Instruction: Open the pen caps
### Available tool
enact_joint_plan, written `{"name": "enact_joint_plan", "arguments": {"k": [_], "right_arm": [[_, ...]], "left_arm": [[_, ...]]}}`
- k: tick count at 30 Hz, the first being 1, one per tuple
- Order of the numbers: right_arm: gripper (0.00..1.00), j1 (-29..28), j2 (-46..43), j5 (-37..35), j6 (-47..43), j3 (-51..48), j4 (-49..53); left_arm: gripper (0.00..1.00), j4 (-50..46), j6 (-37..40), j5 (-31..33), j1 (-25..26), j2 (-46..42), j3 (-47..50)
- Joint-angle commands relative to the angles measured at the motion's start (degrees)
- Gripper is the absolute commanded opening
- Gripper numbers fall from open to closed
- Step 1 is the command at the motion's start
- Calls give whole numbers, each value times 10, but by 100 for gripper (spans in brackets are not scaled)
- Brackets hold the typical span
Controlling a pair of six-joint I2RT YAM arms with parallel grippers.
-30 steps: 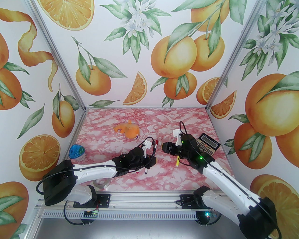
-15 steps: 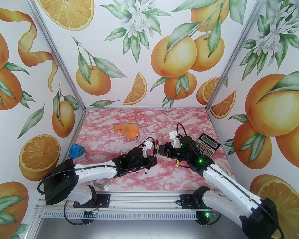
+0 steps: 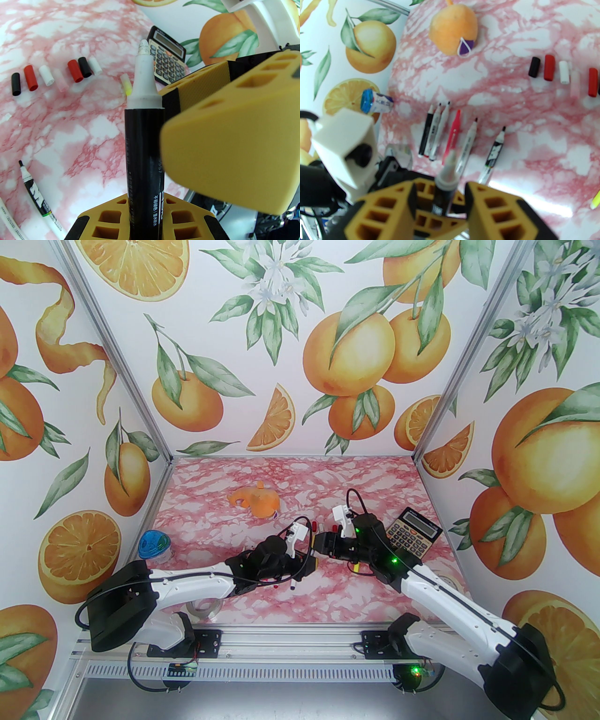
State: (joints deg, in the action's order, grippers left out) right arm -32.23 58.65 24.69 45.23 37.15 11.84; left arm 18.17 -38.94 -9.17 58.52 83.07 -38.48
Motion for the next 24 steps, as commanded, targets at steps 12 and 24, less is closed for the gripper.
{"name": "enact_joint_plan", "arguments": {"k": [12,24], "right_arm": [[34,-10,23,0,9,2,-26],[28,-10,36,-1,13,0,-37]], "left_arm": [[3,21,13,-5,5,2,9],[4,24,17,-8,8,6,8]]}}
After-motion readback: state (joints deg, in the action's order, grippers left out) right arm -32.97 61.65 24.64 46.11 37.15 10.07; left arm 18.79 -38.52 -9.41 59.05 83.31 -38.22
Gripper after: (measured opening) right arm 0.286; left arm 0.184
